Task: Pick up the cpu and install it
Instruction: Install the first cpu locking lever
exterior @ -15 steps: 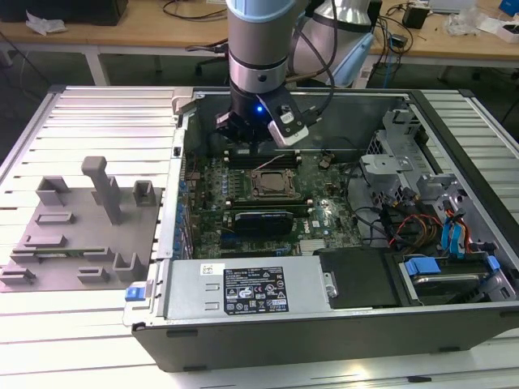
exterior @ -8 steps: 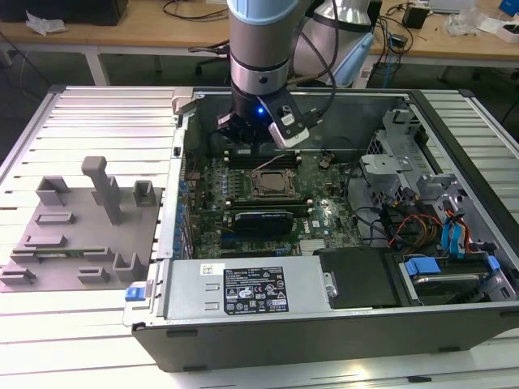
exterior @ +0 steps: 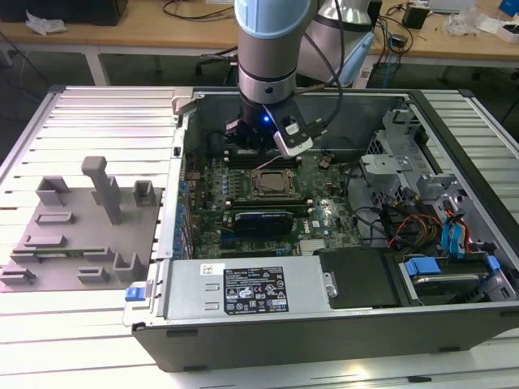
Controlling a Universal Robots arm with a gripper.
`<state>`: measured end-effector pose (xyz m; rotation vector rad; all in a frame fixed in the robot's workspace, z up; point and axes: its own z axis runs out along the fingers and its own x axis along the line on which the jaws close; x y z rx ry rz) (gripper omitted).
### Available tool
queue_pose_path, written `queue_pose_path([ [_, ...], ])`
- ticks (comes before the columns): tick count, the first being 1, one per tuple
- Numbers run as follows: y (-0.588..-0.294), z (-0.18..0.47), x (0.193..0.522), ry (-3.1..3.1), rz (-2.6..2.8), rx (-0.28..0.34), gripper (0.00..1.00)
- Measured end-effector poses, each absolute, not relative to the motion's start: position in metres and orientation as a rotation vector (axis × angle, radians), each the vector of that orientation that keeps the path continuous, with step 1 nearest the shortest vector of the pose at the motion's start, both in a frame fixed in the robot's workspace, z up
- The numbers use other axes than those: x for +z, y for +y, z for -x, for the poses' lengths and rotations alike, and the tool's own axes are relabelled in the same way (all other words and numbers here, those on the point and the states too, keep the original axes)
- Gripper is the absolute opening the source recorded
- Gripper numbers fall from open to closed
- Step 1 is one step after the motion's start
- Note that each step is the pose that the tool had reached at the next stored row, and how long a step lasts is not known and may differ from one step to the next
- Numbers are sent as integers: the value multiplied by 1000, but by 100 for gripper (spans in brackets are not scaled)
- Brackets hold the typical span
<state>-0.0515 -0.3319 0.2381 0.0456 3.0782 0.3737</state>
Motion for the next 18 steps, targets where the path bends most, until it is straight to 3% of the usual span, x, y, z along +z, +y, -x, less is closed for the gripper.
queue_pose_path([
  [18, -327, 39, 226, 3077, -53, 374, 11],
])
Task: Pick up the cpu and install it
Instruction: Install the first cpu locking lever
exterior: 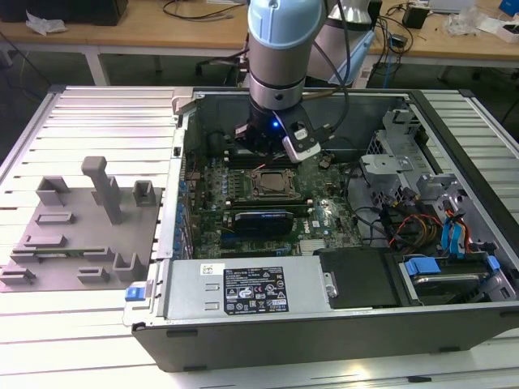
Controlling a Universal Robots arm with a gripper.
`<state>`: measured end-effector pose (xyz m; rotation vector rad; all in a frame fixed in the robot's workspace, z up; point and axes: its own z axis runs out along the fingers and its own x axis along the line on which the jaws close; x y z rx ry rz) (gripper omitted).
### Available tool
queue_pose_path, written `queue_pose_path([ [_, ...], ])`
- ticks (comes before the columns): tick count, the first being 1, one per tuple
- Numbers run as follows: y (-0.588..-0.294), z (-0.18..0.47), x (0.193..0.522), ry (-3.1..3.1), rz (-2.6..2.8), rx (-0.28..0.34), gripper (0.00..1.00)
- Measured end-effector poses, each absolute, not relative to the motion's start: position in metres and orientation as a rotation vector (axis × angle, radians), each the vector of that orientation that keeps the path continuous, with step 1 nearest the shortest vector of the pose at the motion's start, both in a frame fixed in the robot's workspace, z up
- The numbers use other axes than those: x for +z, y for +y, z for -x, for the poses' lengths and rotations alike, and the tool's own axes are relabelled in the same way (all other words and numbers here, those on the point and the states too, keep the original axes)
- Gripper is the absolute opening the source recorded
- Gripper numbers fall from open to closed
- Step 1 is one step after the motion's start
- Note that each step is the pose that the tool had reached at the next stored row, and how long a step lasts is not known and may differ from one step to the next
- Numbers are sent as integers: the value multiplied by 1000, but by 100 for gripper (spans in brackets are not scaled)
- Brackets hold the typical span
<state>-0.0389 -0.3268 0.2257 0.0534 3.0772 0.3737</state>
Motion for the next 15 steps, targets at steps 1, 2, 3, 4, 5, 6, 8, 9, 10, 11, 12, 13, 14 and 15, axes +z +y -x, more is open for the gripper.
queue_pose_path([
  [1, -326, 39, 225, 3077, -53, 374, 11],
  [2, -326, 38, 225, 3077, -53, 374, 11],
  [3, -325, 38, 224, 3077, -54, 374, 11],
  [4, -324, 38, 224, 3077, -54, 374, 11],
  [5, -323, 38, 223, 3077, -53, 373, 11],
  [6, -322, 38, 222, 3078, -53, 363, 11],
  [8, -322, 38, 221, 3078, -50, 353, 11],
  [9, -322, 38, 221, 3079, -50, 348, 11],
  [10, -322, 38, 221, 3079, -49, 343, 11],
  [11, -322, 38, 221, 3080, -49, 334, 11],
  [12, -321, 38, 221, 3082, -49, 313, 11],
  [13, -321, 38, 221, 3084, -49, 292, 11],
  [14, -321, 38, 220, 3085, -49, 275, 11],
  [15, -321, 38, 220, 3086, -49, 268, 11],
])
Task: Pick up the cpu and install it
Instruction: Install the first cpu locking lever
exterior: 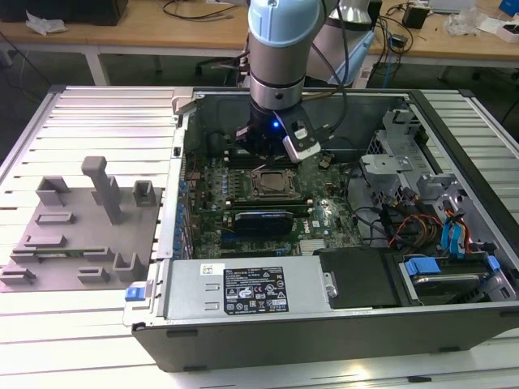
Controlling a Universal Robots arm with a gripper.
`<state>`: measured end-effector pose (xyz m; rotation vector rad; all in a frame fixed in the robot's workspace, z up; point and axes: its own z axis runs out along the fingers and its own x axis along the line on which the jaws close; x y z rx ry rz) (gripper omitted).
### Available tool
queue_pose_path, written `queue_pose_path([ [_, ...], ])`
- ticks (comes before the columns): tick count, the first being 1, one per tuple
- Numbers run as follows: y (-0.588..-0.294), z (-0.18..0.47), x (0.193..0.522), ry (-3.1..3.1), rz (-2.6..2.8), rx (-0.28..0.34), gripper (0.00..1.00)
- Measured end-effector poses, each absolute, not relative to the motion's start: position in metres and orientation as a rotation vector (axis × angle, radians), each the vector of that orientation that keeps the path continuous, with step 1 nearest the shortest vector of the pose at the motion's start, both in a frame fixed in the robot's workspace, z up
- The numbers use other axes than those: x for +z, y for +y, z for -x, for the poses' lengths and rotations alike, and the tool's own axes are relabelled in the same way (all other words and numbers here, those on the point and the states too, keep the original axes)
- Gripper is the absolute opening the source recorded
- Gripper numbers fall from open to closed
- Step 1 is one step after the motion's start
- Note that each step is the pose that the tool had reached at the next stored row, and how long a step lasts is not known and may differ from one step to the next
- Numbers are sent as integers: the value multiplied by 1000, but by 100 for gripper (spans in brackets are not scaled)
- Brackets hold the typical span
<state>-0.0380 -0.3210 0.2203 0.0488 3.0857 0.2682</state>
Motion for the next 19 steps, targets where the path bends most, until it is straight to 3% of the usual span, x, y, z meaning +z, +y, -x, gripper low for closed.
queue_pose_path([
  [19, -306, 33, 225, 3086, -43, 268, 11],
])
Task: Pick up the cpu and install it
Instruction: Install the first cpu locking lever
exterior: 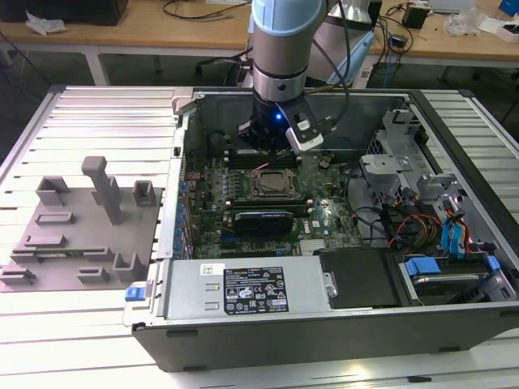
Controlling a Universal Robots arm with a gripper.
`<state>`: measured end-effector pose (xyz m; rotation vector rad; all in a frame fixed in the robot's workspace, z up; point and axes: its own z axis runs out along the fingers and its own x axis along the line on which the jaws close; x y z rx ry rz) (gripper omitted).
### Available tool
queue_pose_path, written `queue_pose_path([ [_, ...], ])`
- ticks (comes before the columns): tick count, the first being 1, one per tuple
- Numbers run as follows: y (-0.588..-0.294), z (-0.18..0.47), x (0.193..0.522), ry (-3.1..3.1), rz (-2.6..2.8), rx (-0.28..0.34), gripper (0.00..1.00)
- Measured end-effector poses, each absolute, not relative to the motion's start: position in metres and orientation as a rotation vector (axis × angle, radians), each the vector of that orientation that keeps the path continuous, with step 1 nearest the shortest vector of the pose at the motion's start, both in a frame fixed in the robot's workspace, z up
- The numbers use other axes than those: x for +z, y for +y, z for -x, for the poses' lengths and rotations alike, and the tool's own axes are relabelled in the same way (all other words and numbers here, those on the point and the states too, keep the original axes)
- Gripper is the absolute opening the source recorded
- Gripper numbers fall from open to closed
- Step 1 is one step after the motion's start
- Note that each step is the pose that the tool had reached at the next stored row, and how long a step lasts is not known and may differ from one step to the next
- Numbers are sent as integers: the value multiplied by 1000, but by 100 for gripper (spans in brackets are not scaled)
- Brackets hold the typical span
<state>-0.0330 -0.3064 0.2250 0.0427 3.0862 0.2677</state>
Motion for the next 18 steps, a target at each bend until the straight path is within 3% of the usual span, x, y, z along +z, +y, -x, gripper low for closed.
queue_pose_path([
  [18, -302, 33, 210, 3074, -35, 247, 11],
])
